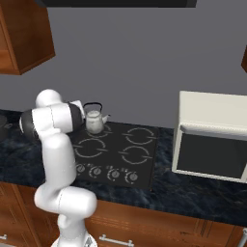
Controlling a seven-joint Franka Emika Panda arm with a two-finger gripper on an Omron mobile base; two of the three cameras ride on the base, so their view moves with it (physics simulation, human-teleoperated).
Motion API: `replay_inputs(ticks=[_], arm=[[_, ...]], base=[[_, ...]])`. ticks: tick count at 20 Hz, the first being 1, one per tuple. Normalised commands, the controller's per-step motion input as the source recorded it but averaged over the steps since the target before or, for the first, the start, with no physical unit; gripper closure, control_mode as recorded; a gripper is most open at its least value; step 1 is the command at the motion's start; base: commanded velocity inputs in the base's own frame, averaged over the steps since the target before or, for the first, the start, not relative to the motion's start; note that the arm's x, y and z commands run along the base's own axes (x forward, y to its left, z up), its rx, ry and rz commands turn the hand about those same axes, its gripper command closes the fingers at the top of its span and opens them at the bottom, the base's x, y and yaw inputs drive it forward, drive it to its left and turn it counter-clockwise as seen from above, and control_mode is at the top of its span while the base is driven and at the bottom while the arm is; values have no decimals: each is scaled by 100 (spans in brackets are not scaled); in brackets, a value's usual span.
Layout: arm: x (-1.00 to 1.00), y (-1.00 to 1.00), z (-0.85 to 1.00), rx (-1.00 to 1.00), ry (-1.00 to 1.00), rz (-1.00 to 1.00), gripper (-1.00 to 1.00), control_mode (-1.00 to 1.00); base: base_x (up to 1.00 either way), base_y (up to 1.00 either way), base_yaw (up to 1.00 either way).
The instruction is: Pick the kettle from the cabinet and place it on a stove burner. Then pick the pot from the counter and place it on another stove burner. Finally, turn both burners on.
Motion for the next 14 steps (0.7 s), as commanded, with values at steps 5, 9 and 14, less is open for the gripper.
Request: replay_inputs(ticks=[5, 9, 14], arm=[[30, 6, -27, -1, 0, -2, 100, -100], [36, 6, -27, 0, 0, -2, 100, -100], [38, 1, -27, 0, 0, 0, 100, -100]], base=[[0, 0, 0], [0, 0, 0], [0, 0, 0]])
